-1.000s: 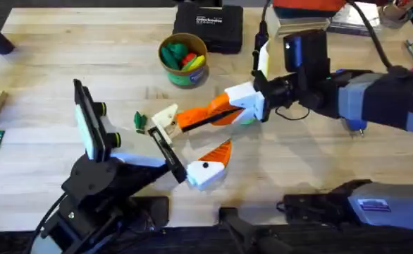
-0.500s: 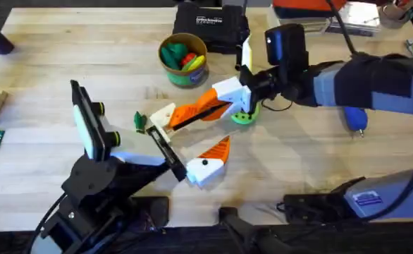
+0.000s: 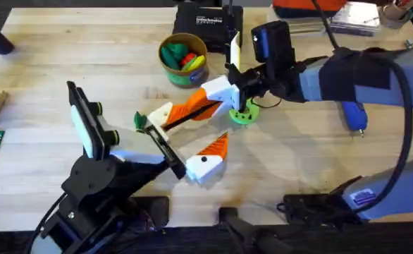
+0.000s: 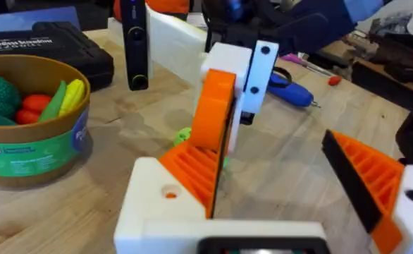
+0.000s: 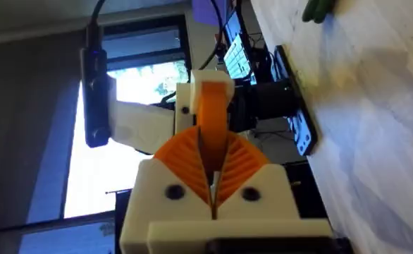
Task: Pick up the gripper from the table and insert it into the empty holder that is missing its gripper. Then pick up a screw, insert it into the mounting hole, and use the screwdriver to tighten it. Finally, clean up the table by picking up the vegetable and placing it into the bucket.
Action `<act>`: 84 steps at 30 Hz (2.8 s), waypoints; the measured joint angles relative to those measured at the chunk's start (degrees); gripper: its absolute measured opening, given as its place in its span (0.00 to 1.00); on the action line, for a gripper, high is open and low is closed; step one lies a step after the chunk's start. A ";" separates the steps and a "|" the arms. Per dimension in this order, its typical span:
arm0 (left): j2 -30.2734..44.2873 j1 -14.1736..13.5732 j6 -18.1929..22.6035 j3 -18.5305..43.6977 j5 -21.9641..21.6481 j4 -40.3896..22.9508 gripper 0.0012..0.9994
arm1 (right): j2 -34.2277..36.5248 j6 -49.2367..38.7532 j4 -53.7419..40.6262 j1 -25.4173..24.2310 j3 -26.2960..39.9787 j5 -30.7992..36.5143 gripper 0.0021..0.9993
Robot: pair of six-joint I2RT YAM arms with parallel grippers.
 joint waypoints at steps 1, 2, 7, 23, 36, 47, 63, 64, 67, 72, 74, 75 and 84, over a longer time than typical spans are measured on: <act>0.00 0.00 -0.01 0.00 -0.17 -0.02 0.99 | 0.00 0.00 0.00 0.06 0.05 0.24 0.01; -0.02 0.00 0.00 0.00 -0.32 -0.02 0.99 | 0.00 0.02 0.02 0.11 0.12 0.63 0.01; 0.00 0.00 -0.37 0.00 -0.54 -0.11 0.99 | 0.00 0.01 0.10 0.56 0.53 3.64 0.01; 0.00 0.11 -2.06 0.00 -2.03 -0.26 0.99 | -0.02 0.02 0.70 1.83 0.98 8.26 0.01; 0.00 0.11 -2.12 0.00 -2.36 -0.28 0.99 | -0.02 0.02 0.68 1.99 1.14 8.83 0.01; 0.00 0.09 -2.02 0.00 -2.01 -0.26 0.99 | -0.02 -0.24 0.52 1.90 1.14 9.30 0.18; 0.00 -0.24 -1.18 0.00 0.81 -0.01 0.99 | -0.01 -0.22 0.41 0.84 1.14 9.96 0.49; 0.00 -0.24 -1.16 0.00 0.83 0.00 0.99 | -0.02 -0.22 0.44 0.68 1.14 9.92 0.60; 0.00 -0.24 -1.03 0.00 0.88 0.00 0.99 | -0.02 -0.50 0.46 0.26 1.14 9.92 0.96; 0.00 -0.24 -1.03 0.00 0.99 0.00 0.99 | -0.01 -0.46 0.70 -0.40 1.14 10.85 0.99; 0.00 -0.24 -1.03 0.00 0.99 0.00 0.99 | 0.00 -0.57 1.51 -1.19 1.16 11.87 0.99; 0.00 -0.24 -1.01 0.00 1.01 0.00 0.99 | -0.02 -0.85 1.51 -1.73 1.33 12.42 0.99; 0.00 -0.24 -1.03 0.00 1.01 0.00 0.99 | -7.47 -11.18 -13.81 -9.22 7.14 21.74 0.99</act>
